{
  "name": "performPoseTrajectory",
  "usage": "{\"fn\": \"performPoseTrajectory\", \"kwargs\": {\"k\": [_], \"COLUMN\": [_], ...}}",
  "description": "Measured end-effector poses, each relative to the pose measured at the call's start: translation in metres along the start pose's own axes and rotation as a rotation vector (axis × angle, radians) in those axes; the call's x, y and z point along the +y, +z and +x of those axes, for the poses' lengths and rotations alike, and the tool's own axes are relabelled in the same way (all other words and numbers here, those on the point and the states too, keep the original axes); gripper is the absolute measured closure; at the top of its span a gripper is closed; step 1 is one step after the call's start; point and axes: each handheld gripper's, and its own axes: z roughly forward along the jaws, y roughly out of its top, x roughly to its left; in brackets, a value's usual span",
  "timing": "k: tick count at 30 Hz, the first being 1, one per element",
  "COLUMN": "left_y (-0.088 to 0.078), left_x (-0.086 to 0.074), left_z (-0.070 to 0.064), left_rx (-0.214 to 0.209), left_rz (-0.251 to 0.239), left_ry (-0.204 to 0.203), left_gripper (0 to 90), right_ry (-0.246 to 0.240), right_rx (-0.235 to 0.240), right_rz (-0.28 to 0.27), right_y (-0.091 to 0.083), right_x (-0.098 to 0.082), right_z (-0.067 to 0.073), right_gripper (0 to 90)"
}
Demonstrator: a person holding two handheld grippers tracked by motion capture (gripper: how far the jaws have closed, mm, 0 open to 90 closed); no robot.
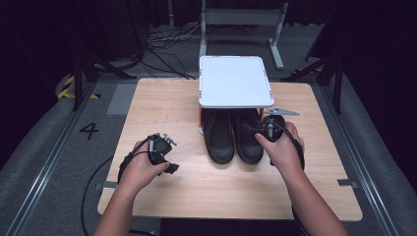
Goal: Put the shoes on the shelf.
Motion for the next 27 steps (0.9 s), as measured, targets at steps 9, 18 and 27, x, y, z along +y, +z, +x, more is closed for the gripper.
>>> {"fn": "performPoseTrajectory", "kwargs": {"k": [9,18,27], "left_y": [0.000,0.007,0.019], "left_x": [0.017,0.038,0.053], "left_z": [-0.020,-0.044,-0.064], "left_rx": [-0.015,-0.093,-0.138], "left_rz": [-0.010,0.000,0.025], "left_ry": [0.056,0.099,0.142], "left_gripper": [31.0,41.9,58.8], "right_ry": [0.000,-0.017,-0.068], "right_rx": [0.031,0.018,0.032], "right_rz": [0.061,0.175,0.332], "right_y": [-0.032,-0.044,-0.044], "right_x": [-0.026,-0.048,-0.059], "right_z": [-0.013,-0.028,-0.025], "right_gripper": [44.4,50.5,68.0]}}
